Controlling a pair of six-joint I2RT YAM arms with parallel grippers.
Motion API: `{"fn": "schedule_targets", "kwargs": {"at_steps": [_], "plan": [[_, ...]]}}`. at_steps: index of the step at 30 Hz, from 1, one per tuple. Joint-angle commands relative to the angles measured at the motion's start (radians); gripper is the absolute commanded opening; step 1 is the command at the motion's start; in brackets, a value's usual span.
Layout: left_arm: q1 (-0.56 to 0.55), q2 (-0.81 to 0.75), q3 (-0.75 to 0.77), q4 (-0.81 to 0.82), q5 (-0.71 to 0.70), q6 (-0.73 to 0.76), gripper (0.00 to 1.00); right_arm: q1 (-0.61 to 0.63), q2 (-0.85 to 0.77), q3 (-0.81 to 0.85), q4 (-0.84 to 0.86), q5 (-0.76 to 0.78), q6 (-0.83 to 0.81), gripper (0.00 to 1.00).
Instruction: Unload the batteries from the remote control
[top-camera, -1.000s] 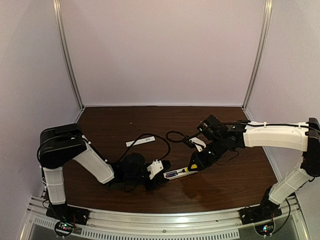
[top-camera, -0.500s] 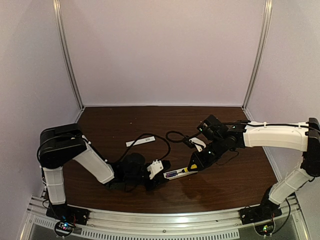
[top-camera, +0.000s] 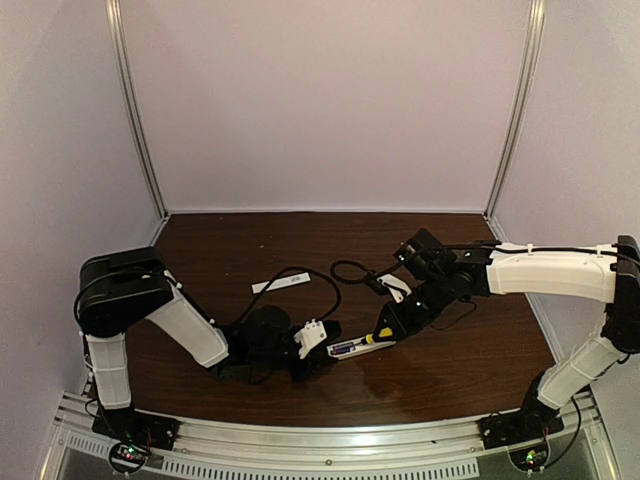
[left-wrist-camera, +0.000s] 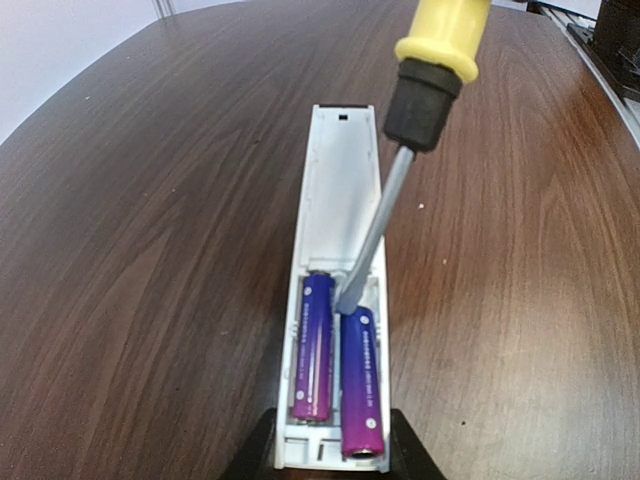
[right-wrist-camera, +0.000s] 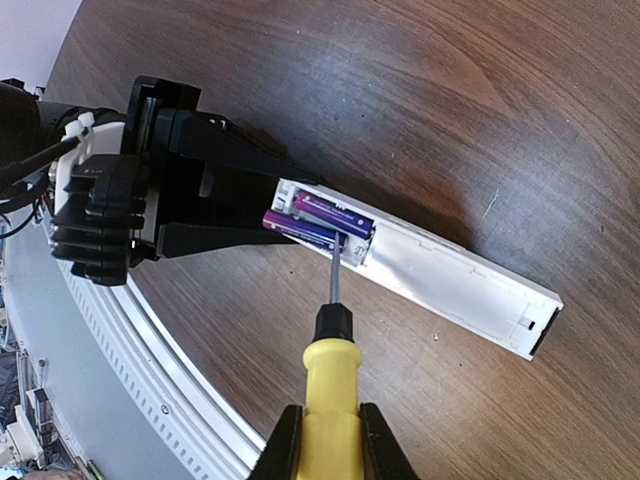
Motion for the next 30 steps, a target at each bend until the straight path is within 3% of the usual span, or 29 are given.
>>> {"fn": "schedule_targets", "kwargs": {"at_steps": [1,14,30], "plan": [[-0.007,0.027,-0.002,-0.050,-0.002,0.012,0.00,-0.002,0.000,-0.005,0.013,-0.009,0.012,0.00],[-0.007,0.027,0.000,-0.050,0.001,0.012,0.00,-0.001,-0.005,0.002,-0.030,0.066,0.001,0.00],[-0.007,0.029,0.004,-0.051,0.000,0.012,0.00,0.008,0.011,-0.012,0.002,0.004,0.008,0.00]]}}
